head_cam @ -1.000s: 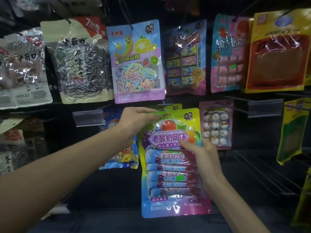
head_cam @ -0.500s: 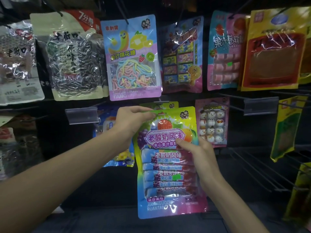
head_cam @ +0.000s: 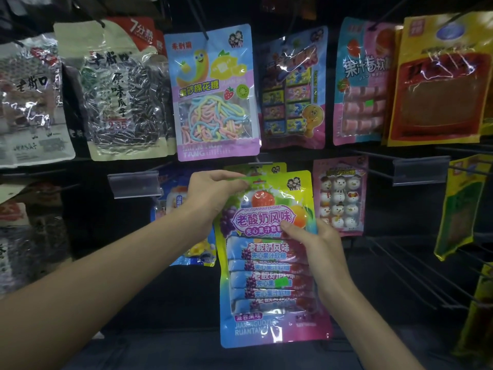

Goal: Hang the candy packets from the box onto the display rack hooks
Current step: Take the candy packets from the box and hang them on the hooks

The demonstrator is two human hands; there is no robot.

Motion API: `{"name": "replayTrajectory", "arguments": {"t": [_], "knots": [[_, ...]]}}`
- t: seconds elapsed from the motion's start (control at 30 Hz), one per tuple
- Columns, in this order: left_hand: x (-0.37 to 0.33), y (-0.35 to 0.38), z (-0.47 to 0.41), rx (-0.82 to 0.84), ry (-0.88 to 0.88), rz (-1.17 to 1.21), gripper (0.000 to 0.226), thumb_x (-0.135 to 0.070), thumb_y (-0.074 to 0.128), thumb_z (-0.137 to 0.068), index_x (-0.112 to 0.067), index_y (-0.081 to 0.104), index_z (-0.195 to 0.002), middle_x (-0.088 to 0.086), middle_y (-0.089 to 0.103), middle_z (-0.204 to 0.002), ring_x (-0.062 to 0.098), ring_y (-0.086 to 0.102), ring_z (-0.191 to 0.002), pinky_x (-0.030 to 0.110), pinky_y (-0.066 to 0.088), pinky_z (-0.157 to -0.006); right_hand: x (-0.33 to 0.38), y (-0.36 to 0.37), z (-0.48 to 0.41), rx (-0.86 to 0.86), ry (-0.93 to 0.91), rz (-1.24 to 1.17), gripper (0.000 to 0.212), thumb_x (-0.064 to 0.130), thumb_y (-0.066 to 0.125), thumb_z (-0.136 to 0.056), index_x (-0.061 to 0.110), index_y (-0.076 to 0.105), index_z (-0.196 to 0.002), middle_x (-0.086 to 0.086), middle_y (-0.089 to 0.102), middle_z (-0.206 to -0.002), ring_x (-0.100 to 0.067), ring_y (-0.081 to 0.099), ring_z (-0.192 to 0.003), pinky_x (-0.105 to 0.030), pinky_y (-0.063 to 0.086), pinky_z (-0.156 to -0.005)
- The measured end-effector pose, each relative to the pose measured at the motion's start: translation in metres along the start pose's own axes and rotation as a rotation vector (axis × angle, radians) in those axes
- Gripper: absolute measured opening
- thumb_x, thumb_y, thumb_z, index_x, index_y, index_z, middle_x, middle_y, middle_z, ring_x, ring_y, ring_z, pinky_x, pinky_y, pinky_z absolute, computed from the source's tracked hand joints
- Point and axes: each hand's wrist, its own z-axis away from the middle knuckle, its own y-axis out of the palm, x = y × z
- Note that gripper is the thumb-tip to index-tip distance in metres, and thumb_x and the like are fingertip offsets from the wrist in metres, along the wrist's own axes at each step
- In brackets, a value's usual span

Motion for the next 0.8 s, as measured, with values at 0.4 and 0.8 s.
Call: {"name": "replayTrajectory", "arguments": {"t": [0.4, 0.8], "knots": [[-0.001, -0.002, 0.004, -0.004, 0.023, -0.019, 0.016, -0.015, 0.088, -0.082, -0.017, 0.083, -0.097, -0.001, 0.078, -0.101, 0.018, 0.072, -0.097, 0.026, 0.054, -0.077, -0.005, -0.003, -0.003, 0.040, -0.015, 0.021, 0.021, 0.021, 0.077, -0.093, 0.010, 0.074, -0.110, 0.001, 0.082, -0.092, -0.008, 0.078, -0.078, -0.017, 0.057, -0.064], [0.057, -0.015, 0.053, 0.124, -0.159, -0.001, 0.102, -0.070, 0.094, -0.053, -0.031, 0.054, -0.140, -0.004, 0.075, -0.126, 0.022, 0.075, -0.108, 0.049, 0.056, -0.101, -0.016, -0.004, -0.006, 0.087, 0.100, 0.034, 0.040, 0.045, 0.085, -0.083, 0.018, 0.075, -0.111, -0.004, 0.082, -0.101, -0.022, 0.080, -0.089, -0.037, 0.063, -0.079]]}}
